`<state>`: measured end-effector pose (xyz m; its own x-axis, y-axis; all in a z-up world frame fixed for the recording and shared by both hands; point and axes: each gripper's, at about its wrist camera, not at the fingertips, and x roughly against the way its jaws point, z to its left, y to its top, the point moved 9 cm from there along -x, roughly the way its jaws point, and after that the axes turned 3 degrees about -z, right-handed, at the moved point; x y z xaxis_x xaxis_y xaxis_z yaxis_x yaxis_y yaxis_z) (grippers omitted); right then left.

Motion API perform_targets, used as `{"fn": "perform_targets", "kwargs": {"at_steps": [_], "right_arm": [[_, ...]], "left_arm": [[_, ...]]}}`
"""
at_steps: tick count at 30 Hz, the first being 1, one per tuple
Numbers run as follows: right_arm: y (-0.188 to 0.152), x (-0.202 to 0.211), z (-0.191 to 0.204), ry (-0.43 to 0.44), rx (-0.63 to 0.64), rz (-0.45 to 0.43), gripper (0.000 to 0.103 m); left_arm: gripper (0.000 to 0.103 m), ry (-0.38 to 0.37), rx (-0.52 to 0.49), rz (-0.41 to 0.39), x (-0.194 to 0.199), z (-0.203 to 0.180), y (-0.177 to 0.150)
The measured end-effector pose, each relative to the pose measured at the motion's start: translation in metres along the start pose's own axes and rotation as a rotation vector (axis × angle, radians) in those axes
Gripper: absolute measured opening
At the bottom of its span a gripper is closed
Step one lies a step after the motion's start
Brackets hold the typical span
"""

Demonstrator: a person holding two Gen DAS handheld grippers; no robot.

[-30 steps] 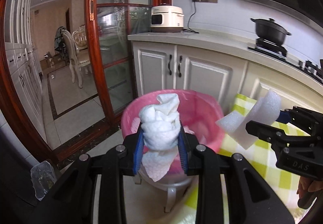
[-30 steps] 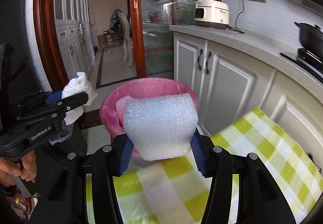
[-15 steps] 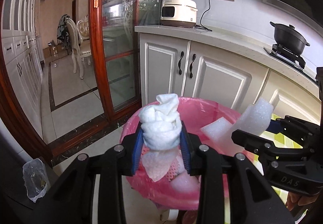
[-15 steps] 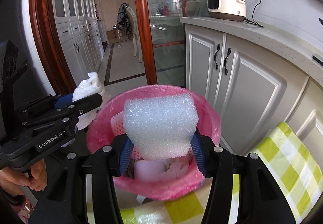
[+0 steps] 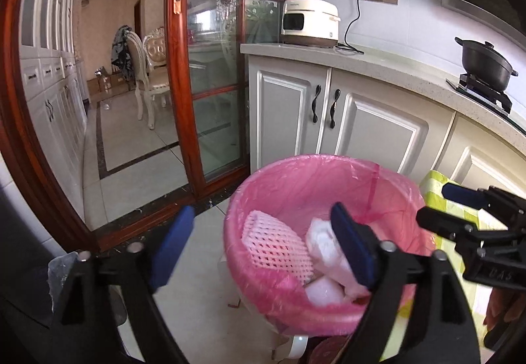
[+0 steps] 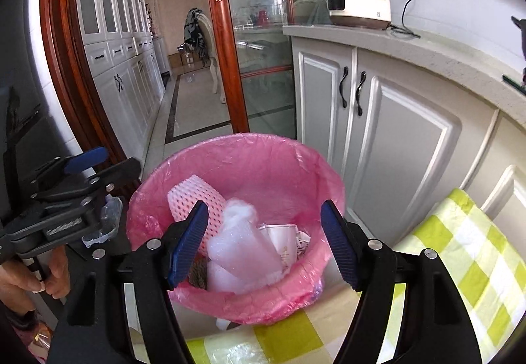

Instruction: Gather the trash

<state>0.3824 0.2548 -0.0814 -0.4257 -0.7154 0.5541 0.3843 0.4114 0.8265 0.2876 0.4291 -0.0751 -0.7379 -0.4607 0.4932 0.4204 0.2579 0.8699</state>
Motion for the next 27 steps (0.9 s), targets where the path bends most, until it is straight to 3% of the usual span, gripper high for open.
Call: {"fn": "perform_targets", "kwargs": {"at_steps": [3, 5, 12, 19, 27], "right_arm": [[-0.001, 0.018, -0.002, -0.021, 0.0, -0.012, 0.069], [-0.001, 0.032, -0.003, -0.036, -0.001, -0.028, 0.075], [-0.009, 0.091, -0.005, -0.035, -0.061, -0.089, 0.084], [-0.028, 0.13, 0.014, -0.099, -0.025, -0.091, 0.085], [-0.06, 0.175, 0.023, -0.135, -0.043, -0.098, 0.085]], "left_arm": [[0.098, 0.002, -0.013, -0.01, 0.021, -0.001, -0.004], [0.098, 0.011, -0.013, -0.019, 0.036, 0.0, -0.008], [0.098, -0.009, -0.03, -0.042, 0.096, -0.01, -0.022], [0.098, -0.023, -0.01, -0.065, 0.142, -0.023, -0.035], [0.098, -0.104, 0.03, -0.025, 0.172, -0.04, -0.06]]}}
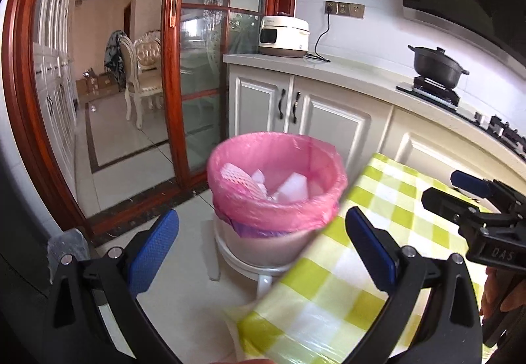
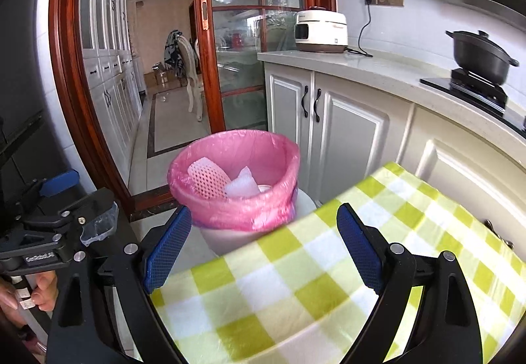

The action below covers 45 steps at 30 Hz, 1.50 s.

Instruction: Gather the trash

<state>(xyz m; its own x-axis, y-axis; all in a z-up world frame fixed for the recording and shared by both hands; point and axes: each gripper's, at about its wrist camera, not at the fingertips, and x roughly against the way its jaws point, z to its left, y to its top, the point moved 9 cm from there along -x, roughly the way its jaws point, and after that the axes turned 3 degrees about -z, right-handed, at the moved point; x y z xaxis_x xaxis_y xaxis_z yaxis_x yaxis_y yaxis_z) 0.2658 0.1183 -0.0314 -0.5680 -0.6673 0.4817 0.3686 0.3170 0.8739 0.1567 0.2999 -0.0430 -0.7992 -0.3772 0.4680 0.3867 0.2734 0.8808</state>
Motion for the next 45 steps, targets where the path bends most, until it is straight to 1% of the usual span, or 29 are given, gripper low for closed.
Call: {"fn": "perform_targets", "kwargs": {"at_steps": [5, 9, 12, 14, 17, 19, 29, 45], "right_arm": [[-0.003, 0.031, -0.006, -0.044, 0.005, -0.023, 0.085], [0.003, 0.055, -0.017, -0.073, -0.011, -0.055, 0.085], [0.005, 0.065, -0.023, -0.08, -0.017, -0.065, 0.085], [0.005, 0.069, -0.027, -0.084, -0.022, -0.072, 0.085], [0.005, 0.073, -0.03, -0.08, -0.034, -0.074, 0.085], [0.004, 0.073, -0.031, -0.075, -0.032, -0.07, 0.085], [0.002, 0.071, -0.025, -0.068, -0.027, -0.072, 0.085], [0.004, 0.071, -0.019, -0.065, -0.016, -0.073, 0.085]], "left_arm": [[0.098, -0.045, -0.009, -0.029, 0.023, -0.013, -0.001], [0.098, -0.087, -0.036, -0.013, 0.035, -0.027, 0.001], [0.098, -0.093, -0.037, -0.017, 0.042, -0.033, 0.005], [0.098, -0.092, -0.054, -0.022, 0.044, -0.039, 0.007], [0.098, -0.096, -0.089, -0.019, 0.045, -0.05, 0.005], [0.098, -0.101, -0.095, -0.015, 0.045, -0.053, 0.005], [0.098, -0.105, -0.079, 0.002, 0.041, -0.053, 0.001], [0.098, -0.099, -0.077, 0.003, 0.043, -0.052, 0.001]]}}
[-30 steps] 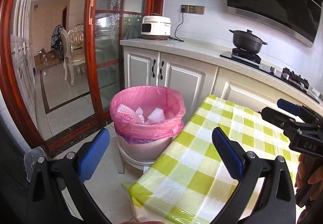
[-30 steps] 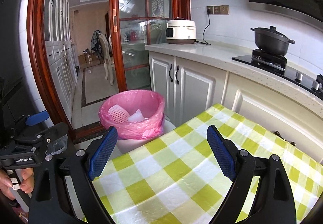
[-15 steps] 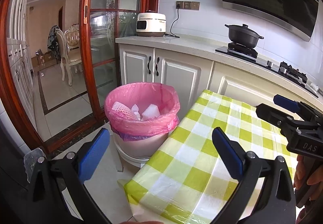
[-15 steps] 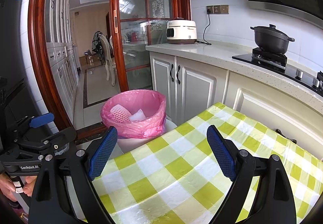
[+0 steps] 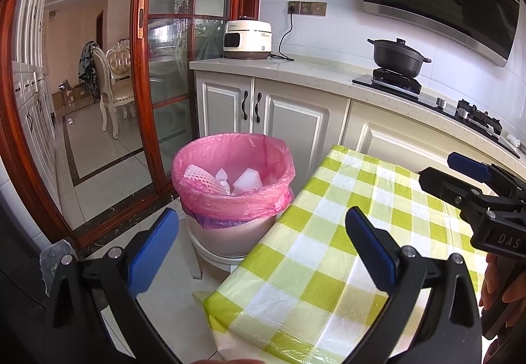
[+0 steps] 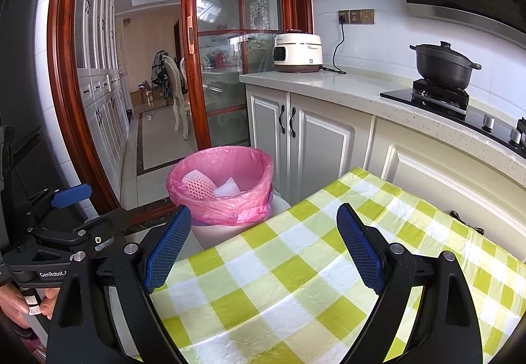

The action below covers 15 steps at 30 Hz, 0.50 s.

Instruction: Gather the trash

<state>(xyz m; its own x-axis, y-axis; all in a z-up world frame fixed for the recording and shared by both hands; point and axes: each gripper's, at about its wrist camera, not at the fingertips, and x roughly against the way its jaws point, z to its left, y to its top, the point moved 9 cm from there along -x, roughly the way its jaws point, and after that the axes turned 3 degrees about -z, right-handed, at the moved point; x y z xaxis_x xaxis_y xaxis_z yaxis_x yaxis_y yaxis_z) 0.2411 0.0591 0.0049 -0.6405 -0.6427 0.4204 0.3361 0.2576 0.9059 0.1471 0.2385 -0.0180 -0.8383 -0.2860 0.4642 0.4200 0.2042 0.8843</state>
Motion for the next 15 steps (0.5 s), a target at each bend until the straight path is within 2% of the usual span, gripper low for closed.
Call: {"fn": "perform_targets", "kwargs": {"at_steps": [15], "right_arm": [[-0.0026, 0.0013, 0.0037, 0.003, -0.009, -0.002, 0.085]], "left_arm": [[0.098, 0.0, -0.002, -0.001, -0.0002, -0.0007, 0.0]]}}
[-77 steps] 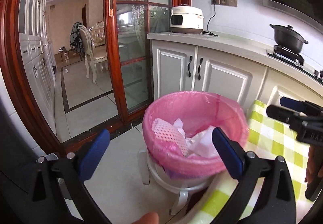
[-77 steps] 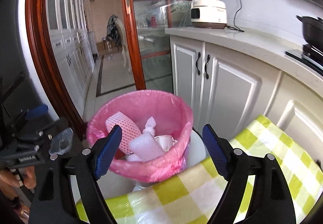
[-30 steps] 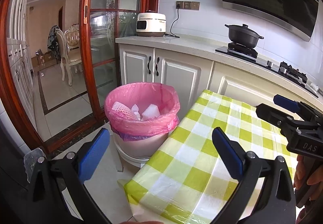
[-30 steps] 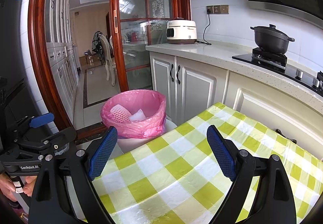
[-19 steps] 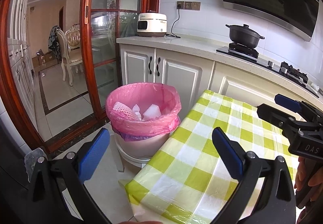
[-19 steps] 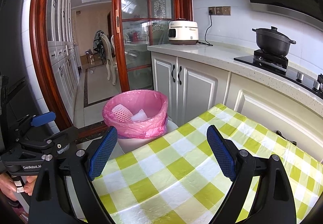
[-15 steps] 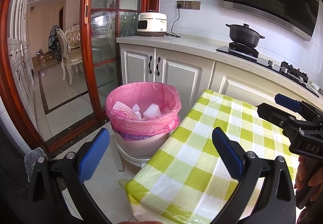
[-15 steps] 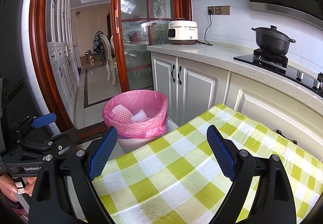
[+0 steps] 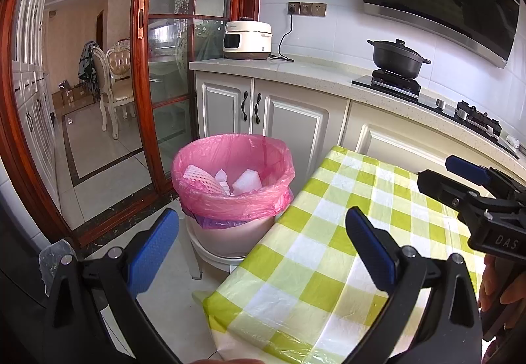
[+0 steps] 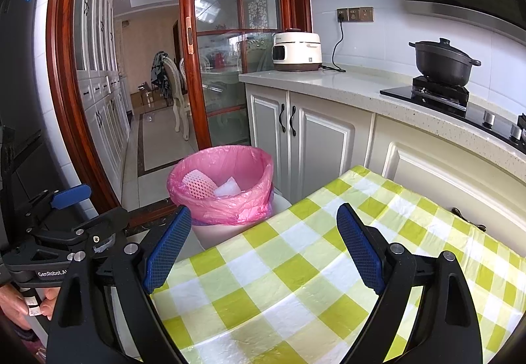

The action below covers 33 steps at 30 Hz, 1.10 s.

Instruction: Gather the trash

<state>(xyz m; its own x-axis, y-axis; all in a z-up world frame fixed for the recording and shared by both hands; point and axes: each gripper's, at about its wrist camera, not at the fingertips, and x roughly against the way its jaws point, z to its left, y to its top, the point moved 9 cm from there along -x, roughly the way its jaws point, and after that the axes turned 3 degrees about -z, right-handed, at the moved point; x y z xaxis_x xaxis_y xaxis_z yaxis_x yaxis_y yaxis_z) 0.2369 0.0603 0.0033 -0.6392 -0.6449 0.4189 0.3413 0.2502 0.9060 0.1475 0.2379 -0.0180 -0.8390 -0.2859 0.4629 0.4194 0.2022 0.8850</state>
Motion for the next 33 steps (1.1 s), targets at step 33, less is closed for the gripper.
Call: {"fn": "perform_targets", "kwargs": {"at_steps": [33], "right_arm": [[-0.0043, -0.0012, 0.0042, 0.002, -0.002, 0.007, 0.085]], "left_arm": [[0.098, -0.009, -0.008, -0.002, 0.0007, -0.0058, 0.0029]]}}
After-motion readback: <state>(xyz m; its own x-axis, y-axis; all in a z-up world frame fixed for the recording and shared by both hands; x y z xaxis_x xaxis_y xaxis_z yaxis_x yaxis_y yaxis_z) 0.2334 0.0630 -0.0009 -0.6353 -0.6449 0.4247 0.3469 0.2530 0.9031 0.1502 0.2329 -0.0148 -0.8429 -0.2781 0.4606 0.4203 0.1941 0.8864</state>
